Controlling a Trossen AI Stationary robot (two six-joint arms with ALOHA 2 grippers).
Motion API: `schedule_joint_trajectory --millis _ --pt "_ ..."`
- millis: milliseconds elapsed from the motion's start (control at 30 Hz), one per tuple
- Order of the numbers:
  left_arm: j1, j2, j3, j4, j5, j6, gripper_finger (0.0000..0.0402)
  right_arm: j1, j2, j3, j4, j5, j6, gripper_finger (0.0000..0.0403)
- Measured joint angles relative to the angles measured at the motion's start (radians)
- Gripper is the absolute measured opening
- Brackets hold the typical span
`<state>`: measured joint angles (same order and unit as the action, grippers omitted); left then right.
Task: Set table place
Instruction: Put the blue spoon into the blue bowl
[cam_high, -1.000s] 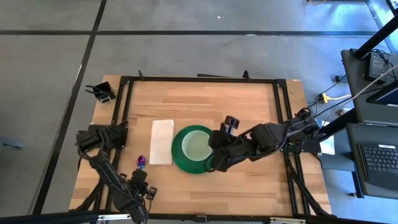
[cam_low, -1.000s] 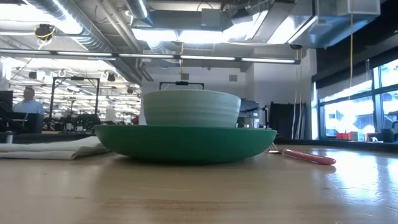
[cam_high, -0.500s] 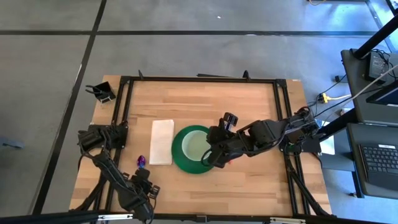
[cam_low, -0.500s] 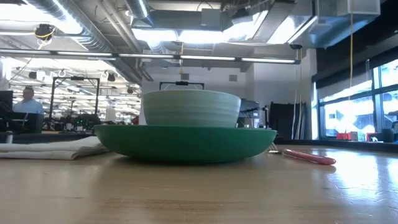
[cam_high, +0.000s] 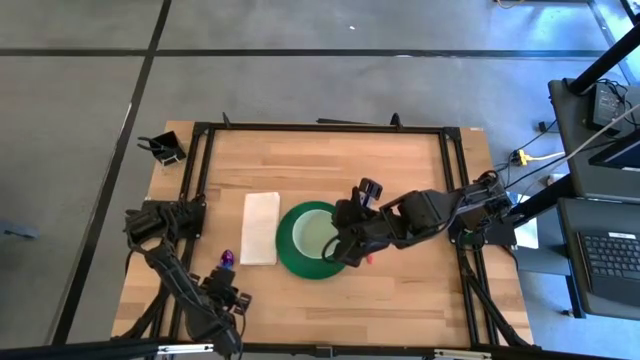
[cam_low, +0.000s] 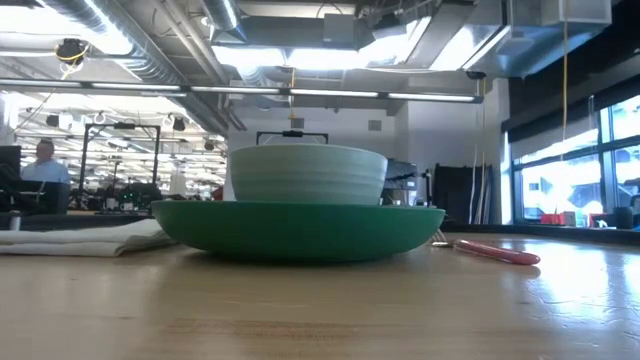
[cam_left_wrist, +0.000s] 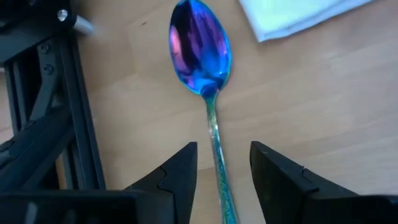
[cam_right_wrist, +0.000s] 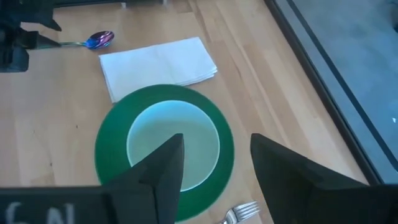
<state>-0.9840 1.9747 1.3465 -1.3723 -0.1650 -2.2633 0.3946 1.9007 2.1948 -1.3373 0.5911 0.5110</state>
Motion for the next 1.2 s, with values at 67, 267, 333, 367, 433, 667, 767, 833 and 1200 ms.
schedule_joint_trajectory --millis 67,267,333,367,433,667,767,833,1200 --pt "-0.003 0.000 -0.004 0.002 0.000 -0.009 0.0139 0.000 0.000 0.000 0.000 0.000 0.000 0.0187" --pt "-0.010 0.000 -0.051 0.068 -0.001 -0.011 0.0135 0.000 0.000 0.000 0.000 -0.001 0.000 0.0187" --pt "-0.016 0.000 -0.078 0.121 0.006 -0.012 0.0135 0.000 0.000 0.000 0.000 -0.001 0.000 0.0187" --pt "-0.019 0.000 -0.091 0.145 0.012 -0.012 0.0135 0.000 0.000 0.000 0.000 -0.001 0.001 0.0187" --pt "-0.020 0.000 -0.113 0.169 0.021 -0.014 0.0135 0.000 0.000 0.000 0.000 -0.001 0.002 0.0187" --pt "-0.021 -0.008 -0.167 0.222 0.017 -0.024 0.0135 0.000 0.000 0.000 0.001 -0.001 0.006 0.0187" --pt "-0.022 -0.009 -0.181 0.238 0.005 -0.027 0.0135 0.000 0.000 0.000 0.002 -0.001 0.008 0.0187" --pt "-0.022 -0.009 -0.187 0.240 -0.004 -0.030 0.0135 0.000 0.000 0.000 0.003 -0.001 0.008 0.0187" --pt "-0.038 -0.008 -0.214 0.248 -0.057 -0.038 0.0135 0.000 0.000 0.000 0.003 0.000 0.008 0.0187"
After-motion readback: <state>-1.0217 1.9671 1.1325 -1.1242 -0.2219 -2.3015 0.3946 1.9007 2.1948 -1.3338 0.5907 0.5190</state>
